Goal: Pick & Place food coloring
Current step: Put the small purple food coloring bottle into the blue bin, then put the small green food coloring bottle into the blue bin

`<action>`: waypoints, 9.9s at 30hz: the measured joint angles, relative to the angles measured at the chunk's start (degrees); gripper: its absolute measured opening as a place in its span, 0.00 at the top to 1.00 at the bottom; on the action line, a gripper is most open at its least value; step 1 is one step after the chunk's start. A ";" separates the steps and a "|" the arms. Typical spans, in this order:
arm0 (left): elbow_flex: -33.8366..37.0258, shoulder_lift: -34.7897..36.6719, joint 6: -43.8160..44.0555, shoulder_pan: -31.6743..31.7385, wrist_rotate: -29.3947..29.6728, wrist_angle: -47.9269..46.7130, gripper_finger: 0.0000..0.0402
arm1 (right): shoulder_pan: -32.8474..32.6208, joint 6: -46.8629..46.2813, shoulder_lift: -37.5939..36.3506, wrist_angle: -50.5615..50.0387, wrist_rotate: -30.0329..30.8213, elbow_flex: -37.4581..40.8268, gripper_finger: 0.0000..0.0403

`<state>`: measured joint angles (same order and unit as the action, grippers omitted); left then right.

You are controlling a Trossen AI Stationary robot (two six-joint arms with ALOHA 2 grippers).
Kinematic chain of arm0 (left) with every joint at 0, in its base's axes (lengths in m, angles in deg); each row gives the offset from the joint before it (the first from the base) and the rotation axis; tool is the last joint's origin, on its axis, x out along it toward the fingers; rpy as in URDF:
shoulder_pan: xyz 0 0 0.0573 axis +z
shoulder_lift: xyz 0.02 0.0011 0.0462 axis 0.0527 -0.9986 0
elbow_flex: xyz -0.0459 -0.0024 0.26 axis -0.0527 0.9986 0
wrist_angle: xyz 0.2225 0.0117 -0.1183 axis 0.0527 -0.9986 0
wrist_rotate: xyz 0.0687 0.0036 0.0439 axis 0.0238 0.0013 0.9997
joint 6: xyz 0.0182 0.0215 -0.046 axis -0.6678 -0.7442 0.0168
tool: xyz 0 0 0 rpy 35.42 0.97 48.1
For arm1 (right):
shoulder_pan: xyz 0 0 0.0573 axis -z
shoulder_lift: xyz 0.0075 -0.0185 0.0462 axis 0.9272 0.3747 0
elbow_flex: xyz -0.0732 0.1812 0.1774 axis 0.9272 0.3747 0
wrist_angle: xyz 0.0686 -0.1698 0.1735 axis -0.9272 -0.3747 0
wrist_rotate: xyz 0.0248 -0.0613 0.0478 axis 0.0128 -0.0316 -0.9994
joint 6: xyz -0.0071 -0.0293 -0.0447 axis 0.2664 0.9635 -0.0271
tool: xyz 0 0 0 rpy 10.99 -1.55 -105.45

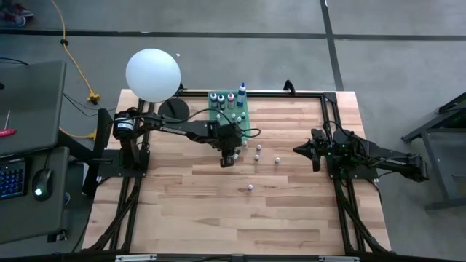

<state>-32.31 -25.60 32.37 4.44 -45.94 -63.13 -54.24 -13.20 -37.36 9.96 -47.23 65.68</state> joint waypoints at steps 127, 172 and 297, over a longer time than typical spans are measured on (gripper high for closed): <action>-46.21 -16.61 21.32 -2.73 -10.65 -57.09 0.87 | -0.01 0.04 0.00 0.00 -0.01 0.00 1.00; -54.30 -16.41 4.82 1.69 1.76 -67.21 0.87 | -0.01 -0.03 0.00 0.00 -0.01 0.00 1.00; -53.29 -28.48 1.87 12.66 1.62 -67.24 0.69 | 0.00 0.03 0.02 0.00 -0.01 0.00 1.00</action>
<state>-85.59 -54.08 34.24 17.10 -44.32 -130.37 -54.24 -13.16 -37.34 9.96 -47.25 65.68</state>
